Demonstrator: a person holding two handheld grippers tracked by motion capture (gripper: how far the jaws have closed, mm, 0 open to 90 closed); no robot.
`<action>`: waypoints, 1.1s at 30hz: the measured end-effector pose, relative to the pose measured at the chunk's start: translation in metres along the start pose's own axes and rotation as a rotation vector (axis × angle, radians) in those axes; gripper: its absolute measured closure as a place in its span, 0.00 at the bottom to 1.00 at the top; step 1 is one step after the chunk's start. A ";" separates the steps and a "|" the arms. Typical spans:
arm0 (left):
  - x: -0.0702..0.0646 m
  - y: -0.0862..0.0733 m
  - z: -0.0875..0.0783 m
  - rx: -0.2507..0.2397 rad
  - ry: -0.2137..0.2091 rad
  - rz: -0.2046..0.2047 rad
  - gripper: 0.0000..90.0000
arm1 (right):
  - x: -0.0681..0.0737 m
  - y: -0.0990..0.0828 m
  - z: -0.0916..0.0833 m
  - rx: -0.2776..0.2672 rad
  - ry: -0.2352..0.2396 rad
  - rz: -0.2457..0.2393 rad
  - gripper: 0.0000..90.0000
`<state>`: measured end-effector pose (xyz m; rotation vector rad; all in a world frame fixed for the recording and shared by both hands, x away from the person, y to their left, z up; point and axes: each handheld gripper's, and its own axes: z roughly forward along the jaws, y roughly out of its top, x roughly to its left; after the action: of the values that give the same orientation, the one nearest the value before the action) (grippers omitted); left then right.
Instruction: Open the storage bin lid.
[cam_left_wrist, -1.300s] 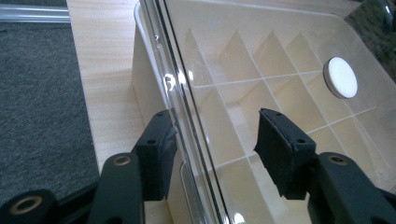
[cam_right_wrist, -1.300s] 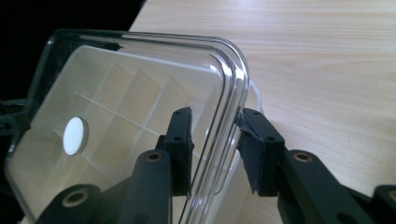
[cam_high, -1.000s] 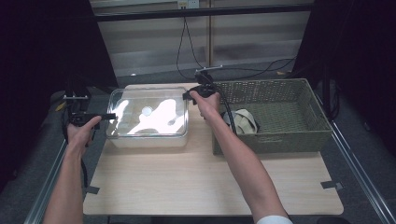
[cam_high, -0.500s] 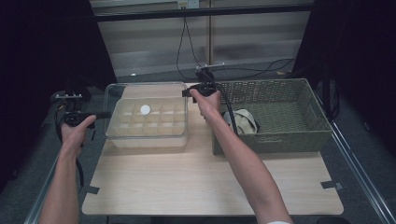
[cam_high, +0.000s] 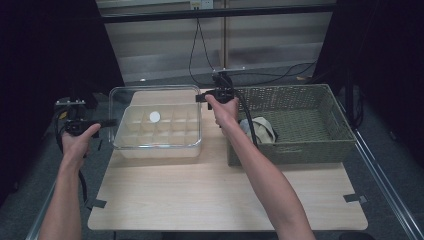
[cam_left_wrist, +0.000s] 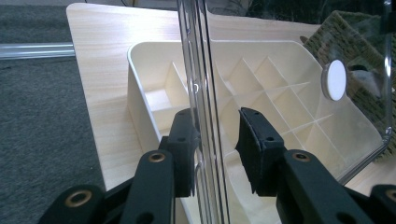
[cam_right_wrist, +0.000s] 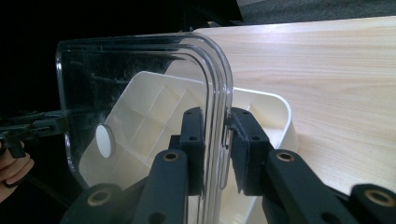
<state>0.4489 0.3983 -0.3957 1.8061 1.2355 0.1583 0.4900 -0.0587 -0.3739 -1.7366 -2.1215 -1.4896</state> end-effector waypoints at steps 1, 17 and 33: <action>-0.001 0.001 0.000 -0.002 0.005 0.002 0.75 | 0.001 0.000 -0.001 -0.001 -0.002 -0.001 0.85; -0.006 0.003 -0.008 -0.030 0.015 0.028 0.76 | 0.007 0.001 -0.014 -0.005 0.039 -0.017 0.88; -0.017 0.007 -0.025 -0.062 0.016 0.059 0.78 | 0.022 0.005 -0.033 -0.051 0.066 -0.050 0.87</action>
<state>0.4319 0.3988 -0.3699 1.7917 1.1767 0.2423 0.4685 -0.0639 -0.3407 -1.6376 -2.1283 -1.6039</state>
